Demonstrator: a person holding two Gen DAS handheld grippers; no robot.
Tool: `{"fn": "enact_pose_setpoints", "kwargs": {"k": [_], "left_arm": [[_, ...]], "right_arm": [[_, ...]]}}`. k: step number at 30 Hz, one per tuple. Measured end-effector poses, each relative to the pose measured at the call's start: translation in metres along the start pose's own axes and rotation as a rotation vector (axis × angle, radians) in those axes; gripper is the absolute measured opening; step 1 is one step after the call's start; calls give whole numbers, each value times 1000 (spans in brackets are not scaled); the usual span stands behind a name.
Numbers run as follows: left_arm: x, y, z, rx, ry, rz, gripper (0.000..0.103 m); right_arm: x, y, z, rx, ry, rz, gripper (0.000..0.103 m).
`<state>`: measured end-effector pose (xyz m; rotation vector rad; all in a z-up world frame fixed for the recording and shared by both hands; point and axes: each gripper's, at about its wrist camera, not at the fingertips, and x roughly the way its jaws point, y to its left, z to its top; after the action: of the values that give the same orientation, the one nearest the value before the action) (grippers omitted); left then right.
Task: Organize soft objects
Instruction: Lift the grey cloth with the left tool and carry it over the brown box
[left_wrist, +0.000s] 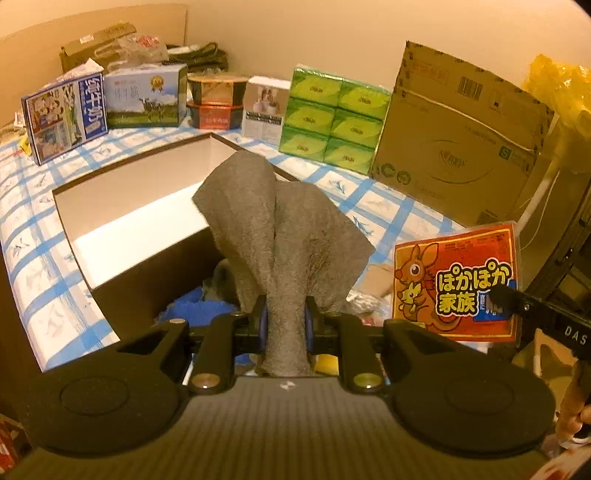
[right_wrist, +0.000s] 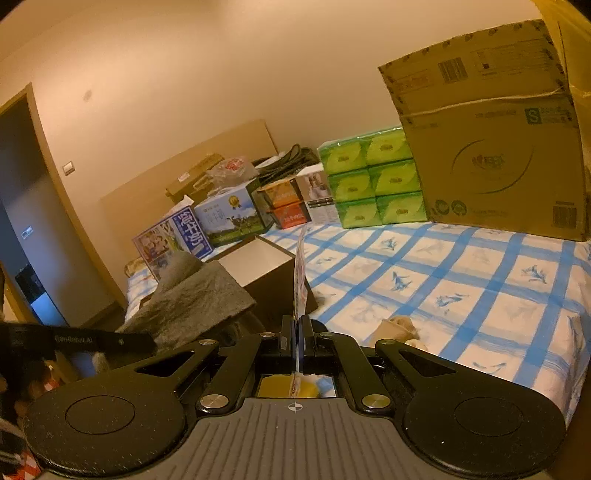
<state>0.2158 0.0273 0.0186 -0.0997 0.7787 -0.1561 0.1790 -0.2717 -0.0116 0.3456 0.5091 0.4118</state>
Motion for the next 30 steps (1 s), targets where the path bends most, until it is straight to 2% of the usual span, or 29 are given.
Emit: {"fn": "enact_pose_setpoints", "kwargs": {"k": [2,7,10,16,19,21,22,23,27,28,29,30], "left_arm": [[9,-4,-5,10,24,5,19],[49,-9,-39,-16,174,13,20],[65,-8,-57,-33,229,33,20],[54,-2,-54,-46,200,44,20],[53,6,-51,-38,233,69,49],[54,7,-54,-18,227,85,41],[55,9,-56,-21,234,84,32],[57,12,-58,-30,241,76,30],[62,17,-58,-22,261,78,33],[60,19,-57,-5,247,75,36],[59,20,-56,8,238,71,46],[59,22,-55,25,228,76,49]], "right_arm": [[-4,-4,0,5,6,2,1],[-14,-18,-9,33,38,2,1],[-16,-28,-17,45,71,-7,1],[-20,-46,-28,60,117,-25,1],[-21,-53,-26,87,124,-20,1],[-21,-53,-23,91,125,-21,1],[-21,-53,-22,90,125,-21,1],[-22,-51,-21,87,124,-24,1],[-29,-44,-18,90,123,-41,1],[-33,-41,-18,89,119,-50,1],[-36,-39,-18,84,113,-59,1],[-39,-36,-18,79,106,-65,1]]}}
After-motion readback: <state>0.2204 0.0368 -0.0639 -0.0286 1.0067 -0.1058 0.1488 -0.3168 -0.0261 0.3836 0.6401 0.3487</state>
